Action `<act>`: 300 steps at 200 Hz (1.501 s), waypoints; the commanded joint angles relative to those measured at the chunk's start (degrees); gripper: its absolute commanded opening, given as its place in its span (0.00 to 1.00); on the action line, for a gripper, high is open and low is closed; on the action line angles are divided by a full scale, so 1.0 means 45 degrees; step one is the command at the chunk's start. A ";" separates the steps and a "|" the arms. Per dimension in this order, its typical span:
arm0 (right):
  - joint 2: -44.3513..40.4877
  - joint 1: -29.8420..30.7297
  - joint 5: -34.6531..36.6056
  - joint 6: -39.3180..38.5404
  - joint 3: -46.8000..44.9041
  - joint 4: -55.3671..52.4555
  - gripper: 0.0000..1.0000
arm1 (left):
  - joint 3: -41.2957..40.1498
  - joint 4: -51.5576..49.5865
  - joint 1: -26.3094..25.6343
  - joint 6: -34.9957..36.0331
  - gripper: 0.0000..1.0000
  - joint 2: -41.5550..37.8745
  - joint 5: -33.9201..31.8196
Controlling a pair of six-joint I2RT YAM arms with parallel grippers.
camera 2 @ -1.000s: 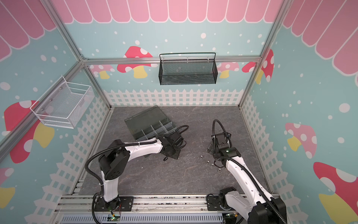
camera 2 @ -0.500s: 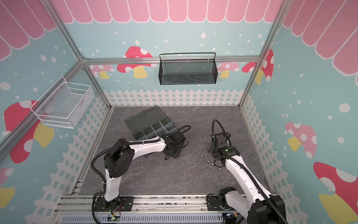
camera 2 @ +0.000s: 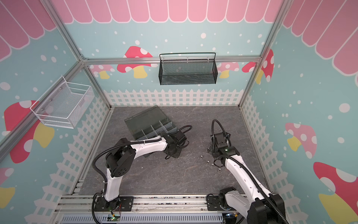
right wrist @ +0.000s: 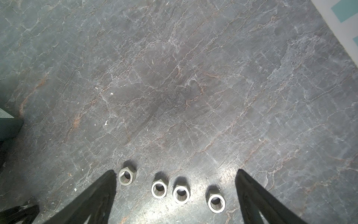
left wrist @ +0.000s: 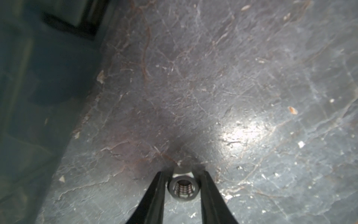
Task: Sort the screws and nuts into containers
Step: Pick up the nut at the center of the table.
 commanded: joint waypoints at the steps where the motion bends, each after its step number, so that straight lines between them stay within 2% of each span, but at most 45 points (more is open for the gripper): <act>1: 0.0088 -0.0063 0.0131 0.0178 -0.0023 0.0089 0.97 | 0.0055 -0.0685 -0.0021 0.0177 0.25 0.0537 -0.0288; 75: -0.0263 -0.0075 0.0039 0.0062 0.0157 0.0259 0.97 | -0.0089 -0.0744 -0.0031 0.0168 0.09 0.0053 -0.0404; 139: -0.0635 -0.0074 -0.0485 -0.0377 -0.0107 0.0819 0.97 | -0.0072 -0.0735 -0.0021 0.0109 0.06 -0.1050 -0.0925; 198: -0.1575 -0.0074 -0.0487 -0.0391 -0.0637 0.1002 0.97 | 0.0967 -0.0752 0.0056 0.0474 0.00 -0.1902 -0.1694; 241: -0.1621 -0.0066 -0.0880 -0.0403 -0.0891 0.1109 0.97 | 0.2026 -0.0739 0.0689 0.0937 0.00 -0.2016 -0.2188; 300: -0.1055 -0.0064 -0.1347 -0.0393 -0.1002 0.1563 0.97 | 0.3515 -0.0738 0.2495 0.1695 0.00 -0.1317 -0.2357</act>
